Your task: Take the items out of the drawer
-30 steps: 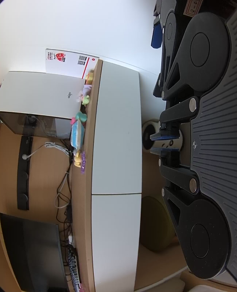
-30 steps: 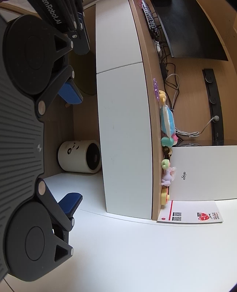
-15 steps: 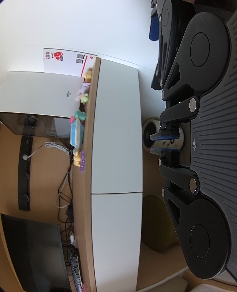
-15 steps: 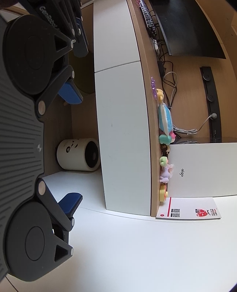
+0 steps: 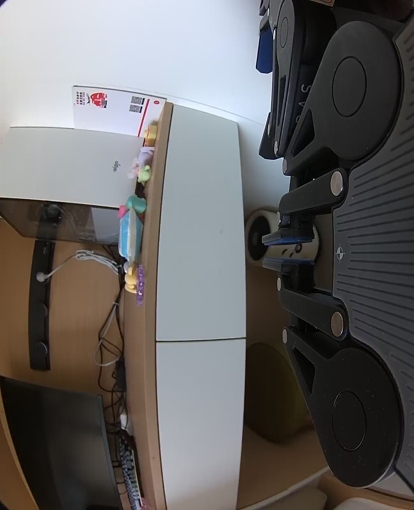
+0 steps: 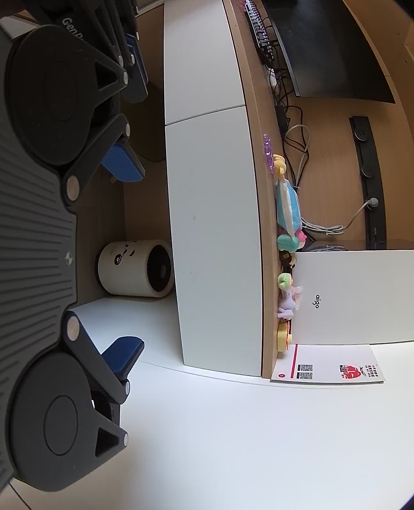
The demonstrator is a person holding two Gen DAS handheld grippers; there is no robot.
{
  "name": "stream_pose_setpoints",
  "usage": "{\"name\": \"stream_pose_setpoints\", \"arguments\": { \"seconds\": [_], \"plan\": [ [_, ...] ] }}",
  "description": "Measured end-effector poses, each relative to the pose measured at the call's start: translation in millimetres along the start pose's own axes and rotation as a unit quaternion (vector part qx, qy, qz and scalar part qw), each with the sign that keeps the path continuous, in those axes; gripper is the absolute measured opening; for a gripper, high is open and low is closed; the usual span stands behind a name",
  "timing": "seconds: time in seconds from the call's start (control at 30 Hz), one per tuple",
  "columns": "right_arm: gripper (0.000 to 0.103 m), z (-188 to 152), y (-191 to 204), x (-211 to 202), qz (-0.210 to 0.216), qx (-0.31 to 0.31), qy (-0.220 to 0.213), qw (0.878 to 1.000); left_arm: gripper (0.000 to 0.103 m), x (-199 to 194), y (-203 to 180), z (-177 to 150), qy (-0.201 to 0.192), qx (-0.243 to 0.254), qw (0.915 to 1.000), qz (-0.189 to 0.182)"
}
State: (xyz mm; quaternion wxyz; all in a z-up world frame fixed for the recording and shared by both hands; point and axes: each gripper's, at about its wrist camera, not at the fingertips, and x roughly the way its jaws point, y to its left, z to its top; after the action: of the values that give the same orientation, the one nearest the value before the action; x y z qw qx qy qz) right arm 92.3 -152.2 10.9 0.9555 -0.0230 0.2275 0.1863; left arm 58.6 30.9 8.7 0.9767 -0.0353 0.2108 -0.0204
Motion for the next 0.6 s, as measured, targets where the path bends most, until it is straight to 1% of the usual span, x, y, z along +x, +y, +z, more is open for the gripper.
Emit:
{"name": "stream_pose_setpoints", "arguments": {
  "seconds": [0.6],
  "plan": [
    [0.103,-0.2,-2.2,0.7,-0.002,0.001,0.002,1.000,0.011,-0.1,0.6,-0.6,0.001,0.001,1.0000,0.005]
  ]
}}
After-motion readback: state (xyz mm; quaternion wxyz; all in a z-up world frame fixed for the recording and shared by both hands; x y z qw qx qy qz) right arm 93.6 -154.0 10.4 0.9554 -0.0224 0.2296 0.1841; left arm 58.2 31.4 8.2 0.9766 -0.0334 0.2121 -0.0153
